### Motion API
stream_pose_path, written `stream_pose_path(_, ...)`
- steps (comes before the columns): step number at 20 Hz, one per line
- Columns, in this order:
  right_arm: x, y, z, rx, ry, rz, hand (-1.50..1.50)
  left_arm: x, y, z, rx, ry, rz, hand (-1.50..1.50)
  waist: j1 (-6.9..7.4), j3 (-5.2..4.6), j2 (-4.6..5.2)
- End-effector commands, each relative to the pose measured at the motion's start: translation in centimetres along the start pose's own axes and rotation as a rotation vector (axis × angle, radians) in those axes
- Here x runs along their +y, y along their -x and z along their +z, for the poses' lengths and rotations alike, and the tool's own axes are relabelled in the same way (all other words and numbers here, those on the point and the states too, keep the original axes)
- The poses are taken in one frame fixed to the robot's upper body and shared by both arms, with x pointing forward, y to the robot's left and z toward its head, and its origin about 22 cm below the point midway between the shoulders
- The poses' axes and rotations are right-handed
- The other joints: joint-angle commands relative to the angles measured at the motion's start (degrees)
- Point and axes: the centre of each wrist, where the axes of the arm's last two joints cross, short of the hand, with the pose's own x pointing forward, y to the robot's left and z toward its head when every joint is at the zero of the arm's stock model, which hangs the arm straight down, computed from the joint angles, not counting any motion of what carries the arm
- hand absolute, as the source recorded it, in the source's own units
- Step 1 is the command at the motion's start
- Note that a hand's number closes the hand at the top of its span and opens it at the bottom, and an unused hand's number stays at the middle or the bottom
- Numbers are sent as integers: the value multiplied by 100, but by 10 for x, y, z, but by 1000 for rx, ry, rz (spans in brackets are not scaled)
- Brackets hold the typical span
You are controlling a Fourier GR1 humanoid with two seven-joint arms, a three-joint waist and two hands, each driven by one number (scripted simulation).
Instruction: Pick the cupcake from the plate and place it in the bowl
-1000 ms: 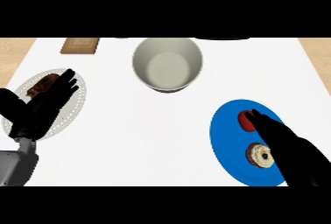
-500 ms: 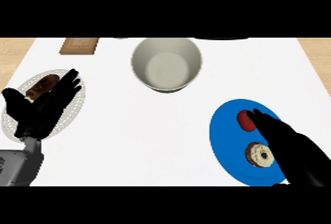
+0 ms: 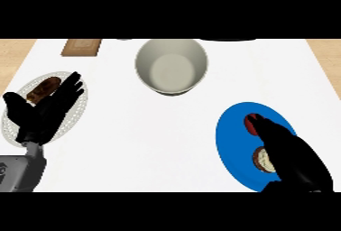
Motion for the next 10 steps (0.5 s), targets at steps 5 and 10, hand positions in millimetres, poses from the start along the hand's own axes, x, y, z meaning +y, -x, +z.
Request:
stream_pose_path(5, 9, 11, -17, 77, -23, 4, -150, 16, -7, -3, 0, 8, -5, 0, -11, 1, 2)
stream_pose_path(10, 13, 14, -41, 87, -55, -8, -150, -4, -19, 11, 2, 3, -2, 0, 22, 2, -1)
